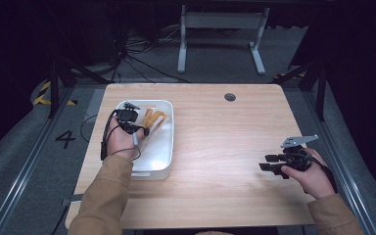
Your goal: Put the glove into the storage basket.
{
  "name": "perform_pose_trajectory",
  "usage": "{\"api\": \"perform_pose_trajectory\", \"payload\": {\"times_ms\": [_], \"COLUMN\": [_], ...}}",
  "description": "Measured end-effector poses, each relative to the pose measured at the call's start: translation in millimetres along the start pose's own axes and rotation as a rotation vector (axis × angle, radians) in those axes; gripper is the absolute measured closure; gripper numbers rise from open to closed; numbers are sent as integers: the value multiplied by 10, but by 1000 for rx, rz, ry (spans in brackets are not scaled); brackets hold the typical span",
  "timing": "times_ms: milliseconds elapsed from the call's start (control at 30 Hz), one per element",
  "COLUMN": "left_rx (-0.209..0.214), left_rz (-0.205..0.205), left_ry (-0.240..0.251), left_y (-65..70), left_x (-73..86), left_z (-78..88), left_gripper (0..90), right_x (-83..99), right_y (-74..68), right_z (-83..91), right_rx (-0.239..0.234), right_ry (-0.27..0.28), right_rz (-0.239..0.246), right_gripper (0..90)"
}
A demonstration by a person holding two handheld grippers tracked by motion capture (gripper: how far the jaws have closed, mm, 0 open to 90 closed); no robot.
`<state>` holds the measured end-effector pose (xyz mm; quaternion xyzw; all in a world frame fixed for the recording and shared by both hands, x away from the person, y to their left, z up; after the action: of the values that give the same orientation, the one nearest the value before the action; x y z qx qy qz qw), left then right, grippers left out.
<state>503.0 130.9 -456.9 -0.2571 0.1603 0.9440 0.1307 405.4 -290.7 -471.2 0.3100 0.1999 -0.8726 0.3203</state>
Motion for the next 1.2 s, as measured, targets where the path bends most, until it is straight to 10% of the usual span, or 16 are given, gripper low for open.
{"api": "perform_pose_trajectory", "payload": {"times_ms": [500, 1200], "left_rx": [-39, -59], "left_rz": [165, 174], "left_ry": [-2, -35], "left_y": [-164, -173], "left_x": [143, 175], "left_z": [-141, -320], "left_gripper": [670, 604], "right_x": [7, -28], "right_y": [0, -12], "right_z": [-11, -12], "right_rx": [-4, -7], "right_ry": [1, 17], "right_rz": [-6, 5], "right_gripper": [503, 499]}}
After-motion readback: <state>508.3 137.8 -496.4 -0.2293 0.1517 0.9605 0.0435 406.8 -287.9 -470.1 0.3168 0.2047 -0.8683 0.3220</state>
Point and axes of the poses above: each handheld gripper's, and its own axes: z roughly backward along the jaws, x roughly out of its underside, y roughly to its right, the point moved 9 cm from there along -z, roughly forward along the jaws, and after that the axes turned 1 degree about y, right-handed, at the moved point
